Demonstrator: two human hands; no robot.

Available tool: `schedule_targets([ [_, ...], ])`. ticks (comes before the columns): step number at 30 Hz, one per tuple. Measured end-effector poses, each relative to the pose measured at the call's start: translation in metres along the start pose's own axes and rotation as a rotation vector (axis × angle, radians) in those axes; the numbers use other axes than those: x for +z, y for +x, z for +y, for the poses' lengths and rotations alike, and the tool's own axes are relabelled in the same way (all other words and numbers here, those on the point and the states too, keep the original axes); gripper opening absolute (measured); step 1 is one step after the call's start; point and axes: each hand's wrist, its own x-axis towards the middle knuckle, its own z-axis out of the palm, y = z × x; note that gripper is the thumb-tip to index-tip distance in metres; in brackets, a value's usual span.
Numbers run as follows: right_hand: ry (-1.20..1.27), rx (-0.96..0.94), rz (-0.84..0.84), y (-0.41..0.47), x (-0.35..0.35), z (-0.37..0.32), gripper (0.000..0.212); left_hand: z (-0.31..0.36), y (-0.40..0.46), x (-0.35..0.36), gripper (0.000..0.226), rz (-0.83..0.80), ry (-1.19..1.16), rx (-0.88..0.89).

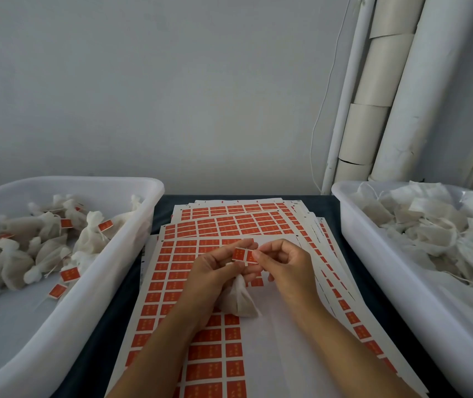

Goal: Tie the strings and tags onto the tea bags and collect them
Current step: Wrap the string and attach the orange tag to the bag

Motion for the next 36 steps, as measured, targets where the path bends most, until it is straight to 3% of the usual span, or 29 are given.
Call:
schedule_targets([
  [15,0.016,0.006,-0.013,0.0008,0.0009,-0.0001,0.011,0.0013,-0.0015,0.0043,0.025,0.037,0.067,0.047],
  [21,-0.167,-0.047,-0.010,0.0005,0.0039,-0.0002,0.025,0.0006,-0.0019,0.0041,0.026,0.047,0.098,0.064],
  [27,-0.090,-0.032,-0.152,0.0003,0.0004,0.0000,0.005,0.0014,-0.0029,0.0042,0.033,0.005,0.140,0.068],
  [36,-0.043,0.059,-0.124,0.0001,-0.0007,-0.0024,0.006,-0.0004,-0.0040,0.0041,0.044,0.022,0.131,0.039],
])
